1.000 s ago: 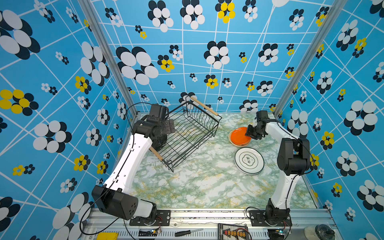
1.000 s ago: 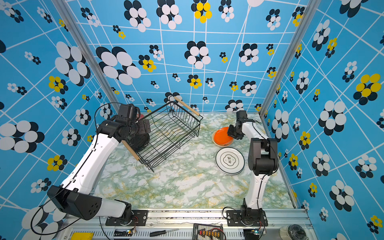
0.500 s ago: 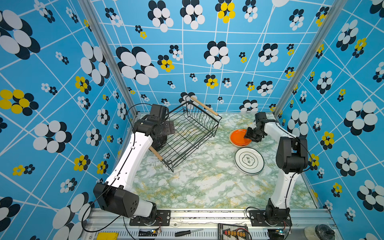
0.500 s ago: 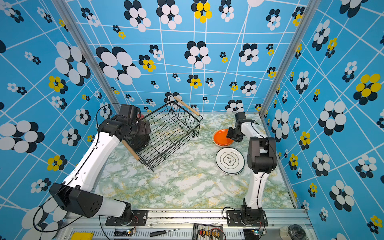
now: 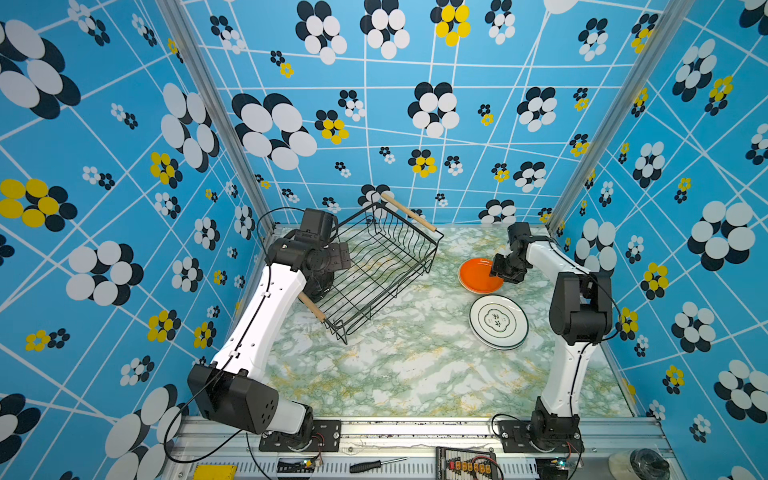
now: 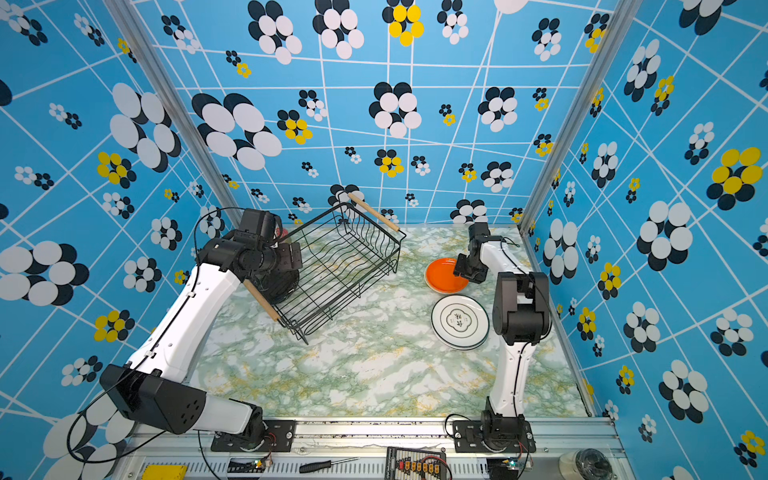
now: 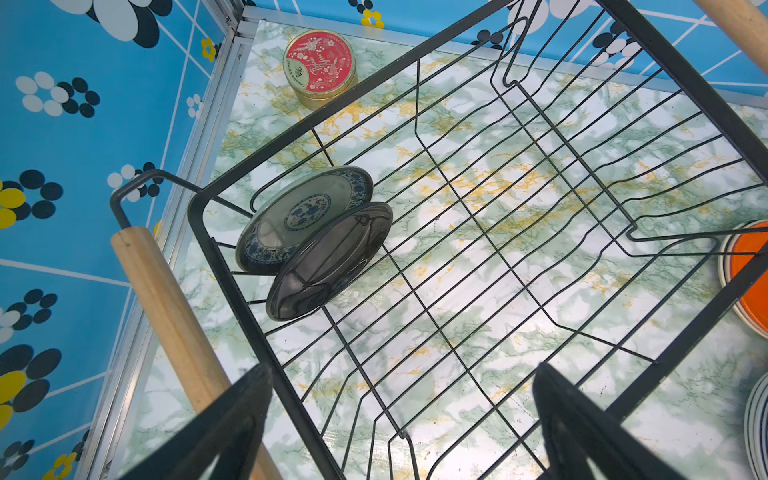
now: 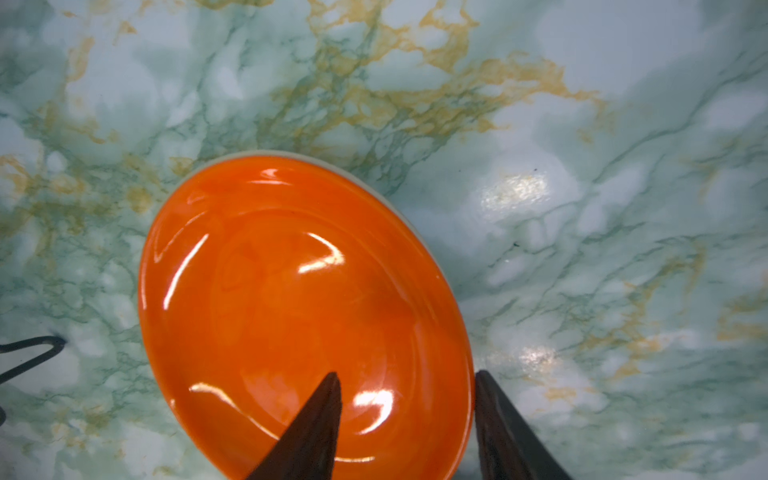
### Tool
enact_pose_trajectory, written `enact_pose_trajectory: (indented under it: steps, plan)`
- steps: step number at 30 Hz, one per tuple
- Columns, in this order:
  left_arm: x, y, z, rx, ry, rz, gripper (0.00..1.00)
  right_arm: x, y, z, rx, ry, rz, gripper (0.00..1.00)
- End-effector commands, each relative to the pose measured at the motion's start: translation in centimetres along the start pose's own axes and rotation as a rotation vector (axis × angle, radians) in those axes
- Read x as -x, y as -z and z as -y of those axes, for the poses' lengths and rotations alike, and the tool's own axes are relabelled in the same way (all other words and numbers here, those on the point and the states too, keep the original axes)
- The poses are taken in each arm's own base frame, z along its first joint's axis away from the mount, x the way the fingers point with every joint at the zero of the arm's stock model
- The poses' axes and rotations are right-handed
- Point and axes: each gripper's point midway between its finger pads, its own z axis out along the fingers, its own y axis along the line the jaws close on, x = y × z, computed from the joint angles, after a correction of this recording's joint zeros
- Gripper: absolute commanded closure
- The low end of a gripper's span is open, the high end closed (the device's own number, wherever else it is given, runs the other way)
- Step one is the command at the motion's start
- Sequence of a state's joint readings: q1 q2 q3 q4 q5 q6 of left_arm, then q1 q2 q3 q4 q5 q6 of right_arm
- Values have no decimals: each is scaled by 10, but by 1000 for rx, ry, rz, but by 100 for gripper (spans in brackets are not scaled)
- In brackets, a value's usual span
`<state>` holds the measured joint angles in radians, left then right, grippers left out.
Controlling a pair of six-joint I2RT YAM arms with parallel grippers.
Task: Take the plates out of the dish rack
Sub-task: 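Raise the right gripper off the orange plate while the left gripper lowers into the rack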
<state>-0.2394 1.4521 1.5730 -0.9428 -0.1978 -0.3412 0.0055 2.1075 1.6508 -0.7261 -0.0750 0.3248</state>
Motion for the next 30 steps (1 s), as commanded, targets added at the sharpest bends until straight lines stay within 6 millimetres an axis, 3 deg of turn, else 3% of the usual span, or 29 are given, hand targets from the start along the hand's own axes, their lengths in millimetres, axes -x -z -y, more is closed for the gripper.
enact_pose_trajectory:
  steps: [1, 6, 7, 16, 19, 22, 30]
  plan:
    - [-1, -1, -3, 6, -25, -27, 1, -4, -5, -3, -30, 31, -34, 46]
    - [-6, -7, -5, 18, -56, -60, 1, -5, -2, -6, -84, 60, -53, 43]
    - [-7, -9, -6, 27, -60, -68, 1, -9, -12, -4, -93, 62, -80, 42]
    - [-10, -27, -21, 119, -93, -134, 1, -15, -15, -3, -114, 77, -105, 29]
    - [-11, -38, -27, 150, -106, -163, 1, -14, -11, -2, -121, 80, -90, 22]
    - [-12, -51, -27, 156, -135, -192, 1, -14, -9, 1, -131, 78, -82, 1]
    - [-12, -86, -41, 189, -201, -292, 1, -17, 16, 2, -111, 79, -45, 1]
